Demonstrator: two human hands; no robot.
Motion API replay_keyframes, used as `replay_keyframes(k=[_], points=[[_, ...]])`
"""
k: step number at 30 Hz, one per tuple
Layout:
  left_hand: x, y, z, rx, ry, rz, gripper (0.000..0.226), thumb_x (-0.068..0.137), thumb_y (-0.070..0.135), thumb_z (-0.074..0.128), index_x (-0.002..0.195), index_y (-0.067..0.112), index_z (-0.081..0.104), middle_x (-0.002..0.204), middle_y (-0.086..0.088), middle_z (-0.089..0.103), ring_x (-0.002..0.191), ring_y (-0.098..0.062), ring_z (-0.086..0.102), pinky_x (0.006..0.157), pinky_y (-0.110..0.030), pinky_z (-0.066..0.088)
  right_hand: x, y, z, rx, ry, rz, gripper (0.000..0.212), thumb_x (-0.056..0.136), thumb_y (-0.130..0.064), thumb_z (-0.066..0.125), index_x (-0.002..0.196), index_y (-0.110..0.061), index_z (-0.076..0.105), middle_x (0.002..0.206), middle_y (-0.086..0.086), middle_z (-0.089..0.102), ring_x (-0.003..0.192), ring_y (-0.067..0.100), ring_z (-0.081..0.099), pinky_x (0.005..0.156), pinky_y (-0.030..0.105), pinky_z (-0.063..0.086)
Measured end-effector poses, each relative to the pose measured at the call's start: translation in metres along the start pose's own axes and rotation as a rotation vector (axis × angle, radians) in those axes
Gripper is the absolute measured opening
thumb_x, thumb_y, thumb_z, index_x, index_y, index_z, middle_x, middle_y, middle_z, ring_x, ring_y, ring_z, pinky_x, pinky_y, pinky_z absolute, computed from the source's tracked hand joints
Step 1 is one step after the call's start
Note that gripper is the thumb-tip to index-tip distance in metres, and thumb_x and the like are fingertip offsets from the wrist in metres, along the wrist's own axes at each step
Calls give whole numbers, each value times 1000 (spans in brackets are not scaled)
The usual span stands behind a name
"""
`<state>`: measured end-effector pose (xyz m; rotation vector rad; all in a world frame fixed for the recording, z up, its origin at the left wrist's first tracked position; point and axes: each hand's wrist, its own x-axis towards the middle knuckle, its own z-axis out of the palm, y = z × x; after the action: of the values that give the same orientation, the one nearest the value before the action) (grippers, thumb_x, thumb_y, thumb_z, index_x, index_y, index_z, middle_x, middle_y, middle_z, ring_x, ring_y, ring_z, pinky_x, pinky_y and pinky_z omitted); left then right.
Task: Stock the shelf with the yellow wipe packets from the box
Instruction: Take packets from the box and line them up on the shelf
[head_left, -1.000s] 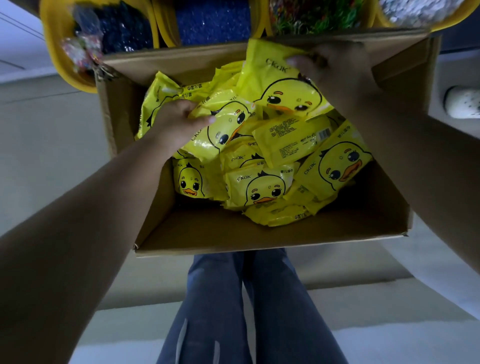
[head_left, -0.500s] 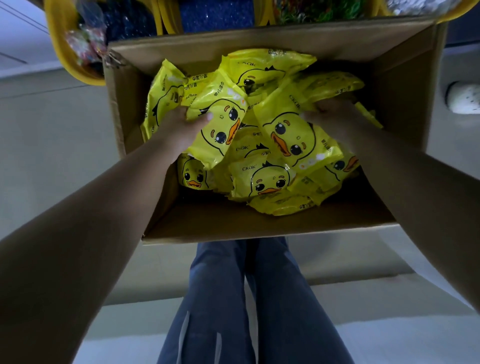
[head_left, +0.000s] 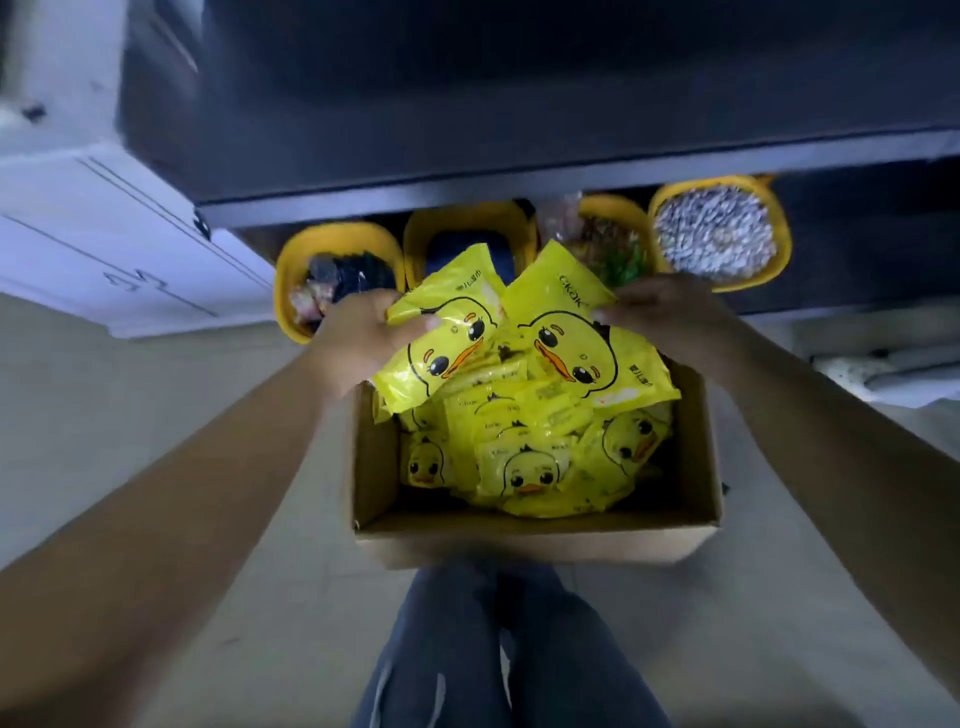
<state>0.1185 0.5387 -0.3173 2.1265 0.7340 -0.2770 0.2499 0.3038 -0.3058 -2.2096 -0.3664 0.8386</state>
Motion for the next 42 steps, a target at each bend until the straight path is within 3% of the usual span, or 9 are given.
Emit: replay_keyframes(k=[5, 12, 16, 31, 33, 34, 36, 40, 42], points=[[-44, 68, -67, 19, 120, 69, 26, 81, 40, 66, 83, 14, 61, 79, -11, 63, 78, -28, 58, 70, -34, 43, -38, -83, -60, -68, 64, -172, 27, 83, -25, 66, 103, -7, 66, 96, 8, 65, 80, 16, 60, 72, 24, 46], [-105, 147, -172, 41, 300, 180, 17, 83, 32, 66, 68, 25, 59, 54, 12, 57, 46, 1, 51, 41, -7, 35, -82, -194, -128, -1, 131, -413, 7, 79, -21, 71, 80, -21, 64, 54, -15, 61, 42, -10, 49, 44, 4, 35], [-123, 176, -220, 12, 367, 248, 16, 83, 31, 65, 85, 15, 66, 56, 12, 60, 49, 1, 52, 40, -8, 35, -103, -244, -151, 26, 221, -548, 3, 78, -22, 71, 80, -21, 69, 72, -10, 63, 57, -1, 56, 61, 13, 44], [-13, 252, -339, 263, 295, 505, 39, 79, 39, 67, 66, 8, 46, 67, -6, 35, 62, -16, 34, 56, -29, 23, -86, -342, -184, 5, 350, -537, 7, 78, -26, 71, 72, -31, 71, 69, -10, 71, 61, 5, 60, 65, 23, 48], [15, 270, -351, 323, 281, 537, 35, 80, 40, 65, 74, 8, 54, 80, 7, 28, 70, -16, 49, 63, -30, 35, -72, -347, -187, -11, 365, -520, 10, 77, -24, 71, 71, -32, 71, 64, -15, 70, 58, 2, 59, 61, 19, 46], [30, 278, -357, 342, 274, 544, 36, 81, 40, 65, 82, 5, 58, 109, -18, 55, 75, -17, 53, 66, -30, 39, -65, -350, -189, -18, 379, -514, 9, 77, -24, 72, 71, -31, 71, 63, -15, 69, 61, 5, 58, 63, 20, 45], [59, 293, -367, 407, 257, 570, 41, 82, 41, 63, 91, 1, 60, 77, -5, 53, 77, -20, 52, 63, -29, 37, -51, -354, -190, -7, 411, -507, 10, 76, -23, 72, 69, -30, 70, 62, -15, 69, 64, 8, 56, 63, 20, 43], [116, 307, -376, 561, 260, 560, 56, 85, 40, 59, 128, 6, 50, 128, -10, 53, 118, -26, 48, 94, -32, 38, -24, -351, -185, 35, 438, -470, 8, 77, -21, 71, 72, -27, 71, 79, -2, 71, 71, 15, 55, 69, 26, 42], [137, 305, -379, 616, 262, 549, 55, 84, 42, 60, 125, 7, 53, 126, -11, 55, 116, -28, 49, 93, -33, 39, -12, -350, -182, 35, 440, -453, 2, 77, -19, 71, 77, -20, 73, 76, -2, 69, 65, 9, 55, 64, 21, 42]])
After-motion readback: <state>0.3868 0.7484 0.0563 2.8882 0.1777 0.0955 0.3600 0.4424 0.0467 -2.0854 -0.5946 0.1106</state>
